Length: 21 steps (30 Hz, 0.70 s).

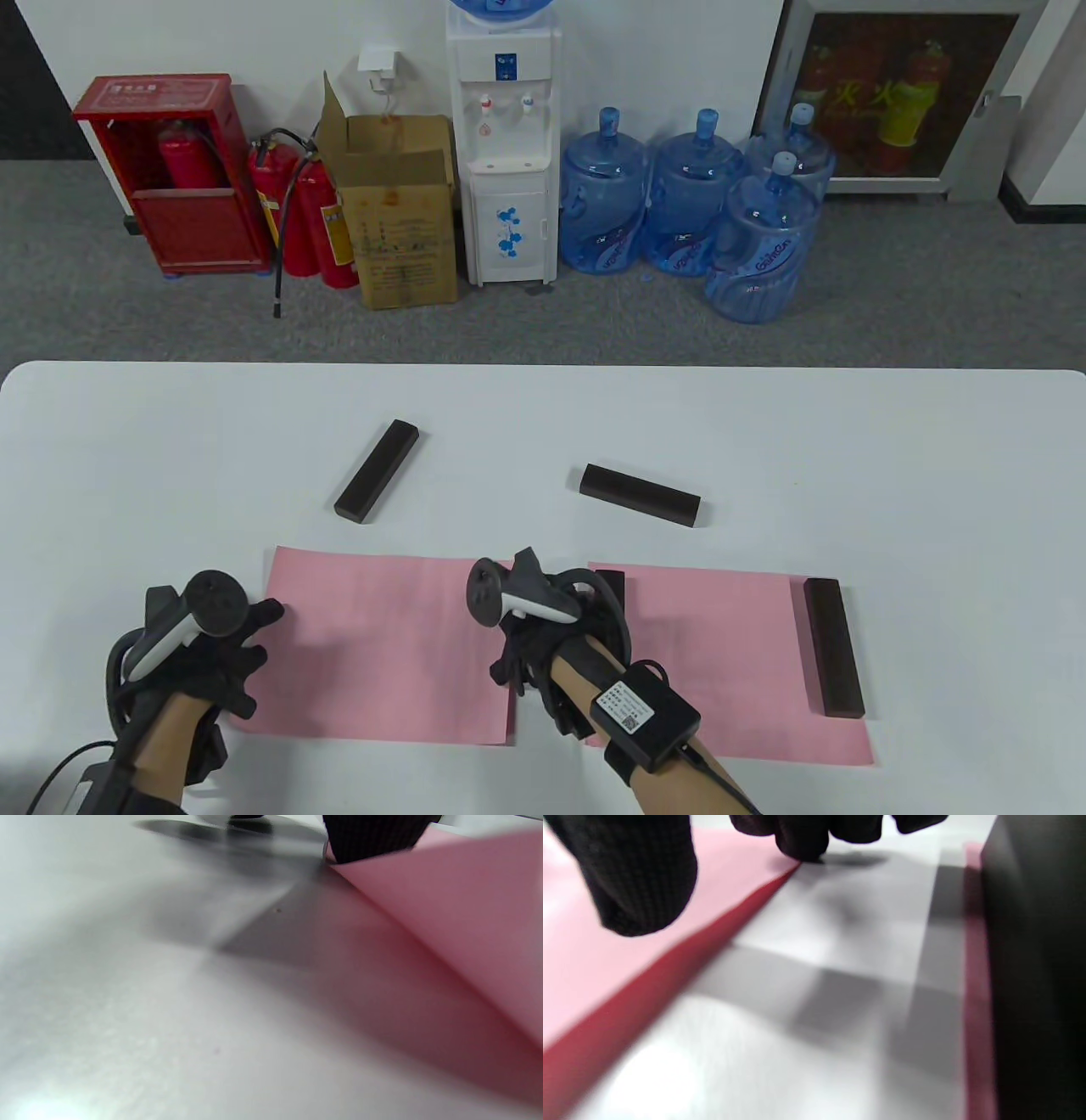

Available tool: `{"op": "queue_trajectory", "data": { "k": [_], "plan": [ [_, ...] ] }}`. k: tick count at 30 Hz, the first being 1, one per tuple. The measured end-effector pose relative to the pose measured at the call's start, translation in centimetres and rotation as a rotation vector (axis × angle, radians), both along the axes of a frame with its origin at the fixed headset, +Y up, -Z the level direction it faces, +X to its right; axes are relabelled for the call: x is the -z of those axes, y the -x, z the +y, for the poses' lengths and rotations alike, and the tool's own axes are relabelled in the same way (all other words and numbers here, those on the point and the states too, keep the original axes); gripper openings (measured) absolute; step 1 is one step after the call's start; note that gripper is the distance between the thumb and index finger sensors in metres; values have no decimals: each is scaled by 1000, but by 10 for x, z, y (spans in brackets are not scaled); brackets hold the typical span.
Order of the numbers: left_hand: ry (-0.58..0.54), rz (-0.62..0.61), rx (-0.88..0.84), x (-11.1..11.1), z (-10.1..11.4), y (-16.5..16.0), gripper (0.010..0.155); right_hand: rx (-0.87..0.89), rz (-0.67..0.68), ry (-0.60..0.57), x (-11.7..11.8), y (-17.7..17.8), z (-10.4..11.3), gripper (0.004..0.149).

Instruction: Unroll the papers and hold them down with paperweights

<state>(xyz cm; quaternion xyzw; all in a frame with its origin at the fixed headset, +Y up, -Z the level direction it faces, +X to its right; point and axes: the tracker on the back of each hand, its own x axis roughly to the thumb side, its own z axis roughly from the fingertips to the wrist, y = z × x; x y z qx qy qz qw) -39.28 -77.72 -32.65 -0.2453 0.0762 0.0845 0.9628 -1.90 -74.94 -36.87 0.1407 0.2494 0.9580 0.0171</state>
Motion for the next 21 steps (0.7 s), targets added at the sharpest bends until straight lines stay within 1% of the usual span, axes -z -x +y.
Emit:
{"op": "queue_trajectory", "data": {
  "k": [2, 4, 6, 7, 8, 10, 12, 14, 16, 18, 20, 21],
  "plan": [
    [3, 6, -15, -1, -1, 1, 59, 47, -92, -6, 17, -15, 11, 90],
    [5, 6, -18, -1, -1, 1, 59, 124, -184, -33, 39, -35, 23, 89],
    [4, 8, -25, -1, 0, 1, 59, 163, -287, -91, 61, -57, 32, 88],
    [4, 8, -27, -1, 0, 1, 59, 156, -347, -137, 75, -70, 36, 87],
    [3, 8, -27, -1, 0, 1, 59, 140, -378, -171, 84, -78, 37, 85],
    [1, 9, -29, -2, 0, 0, 59, 4, -429, -251, 106, -97, 33, 83],
    [1, 9, -31, -2, 0, 1, 59, -159, -423, -257, 121, -107, 24, 84],
    [3, 10, -37, -2, 0, 1, 59, -268, -414, -240, 131, -113, 14, 86],
    [5, 10, -43, -2, 0, 1, 59, -291, -427, -234, 138, -115, 6, 88],
    [6, 11, -49, -2, 0, 1, 59, -254, -435, -191, 143, -116, -1, 89],
    [6, 11, -52, -2, 0, 1, 59, -211, -431, -186, 146, -115, -6, 85],
    [7, 11, -51, -2, 0, 2, 59, -234, -430, -232, 147, -114, -7, 84]
  ]
}}
